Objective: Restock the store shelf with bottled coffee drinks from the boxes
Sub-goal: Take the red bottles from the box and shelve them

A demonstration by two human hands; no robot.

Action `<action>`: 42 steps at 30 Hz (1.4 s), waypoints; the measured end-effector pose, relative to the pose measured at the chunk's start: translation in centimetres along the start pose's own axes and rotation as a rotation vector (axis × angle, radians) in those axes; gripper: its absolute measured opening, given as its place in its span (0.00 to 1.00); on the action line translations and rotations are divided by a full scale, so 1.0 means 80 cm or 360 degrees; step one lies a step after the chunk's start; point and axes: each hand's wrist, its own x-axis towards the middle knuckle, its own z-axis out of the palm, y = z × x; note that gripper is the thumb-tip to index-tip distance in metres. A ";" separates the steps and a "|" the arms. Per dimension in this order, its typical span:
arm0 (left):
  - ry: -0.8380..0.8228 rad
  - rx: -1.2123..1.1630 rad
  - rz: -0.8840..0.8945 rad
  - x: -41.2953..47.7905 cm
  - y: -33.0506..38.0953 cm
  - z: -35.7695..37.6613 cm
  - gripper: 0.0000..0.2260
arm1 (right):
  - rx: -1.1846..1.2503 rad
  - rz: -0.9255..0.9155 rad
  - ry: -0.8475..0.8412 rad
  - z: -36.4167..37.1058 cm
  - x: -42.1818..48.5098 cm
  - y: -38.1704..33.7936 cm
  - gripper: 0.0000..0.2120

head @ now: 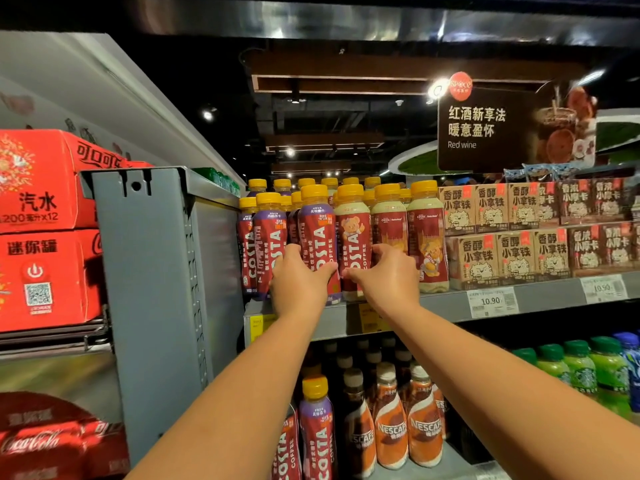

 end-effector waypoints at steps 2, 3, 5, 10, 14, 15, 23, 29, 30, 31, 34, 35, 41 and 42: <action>0.0007 0.0004 0.0003 0.000 0.000 0.001 0.25 | 0.0013 -0.0006 -0.0009 -0.001 0.000 0.001 0.20; 0.0007 -0.0001 0.0003 0.000 -0.001 0.001 0.25 | 0.0017 -0.0011 -0.0016 -0.002 0.000 0.002 0.20; 0.0002 -0.0025 0.0004 -0.001 -0.002 0.001 0.25 | 0.0027 -0.0016 -0.0027 -0.003 0.000 0.004 0.20; -0.0034 -0.0058 0.0022 -0.003 -0.004 -0.002 0.24 | 0.0033 -0.0032 -0.0043 -0.003 -0.001 0.006 0.19; -0.0075 -0.0090 0.0034 -0.004 -0.004 -0.004 0.21 | 0.0037 -0.0033 -0.0077 -0.005 -0.001 0.005 0.17; -0.0084 -0.0087 0.0043 -0.005 -0.005 -0.005 0.21 | 0.0038 -0.0030 -0.0084 -0.005 -0.001 0.004 0.16; -0.0226 0.0023 0.0102 -0.011 -0.010 -0.016 0.22 | -0.0061 -0.0015 -0.0117 -0.018 -0.014 -0.005 0.09; -0.0282 0.0285 0.0246 -0.030 -0.011 -0.031 0.19 | -0.0294 0.0005 -0.0194 -0.046 -0.036 -0.012 0.05; -0.0291 0.0312 0.0265 -0.037 -0.009 -0.034 0.18 | -0.0334 0.0007 -0.0210 -0.052 -0.041 -0.011 0.05; -0.0296 0.0341 0.0285 -0.045 -0.006 -0.037 0.17 | -0.0396 0.0020 -0.0256 -0.060 -0.047 -0.011 0.06; -0.0323 0.0474 0.0341 -0.077 0.006 -0.045 0.17 | -0.0581 -0.0015 -0.0431 -0.085 -0.064 -0.010 0.03; -0.0344 0.0536 0.0349 -0.089 0.010 -0.047 0.17 | -0.0622 -0.0027 -0.0478 -0.093 -0.069 -0.009 0.06; -0.0432 0.0841 0.0281 -0.162 0.040 -0.058 0.16 | -0.0711 -0.0137 -0.0633 -0.152 -0.105 -0.002 0.12; -0.0434 0.0893 0.0272 -0.176 0.045 -0.061 0.15 | -0.0731 -0.0163 -0.0667 -0.163 -0.112 0.000 0.13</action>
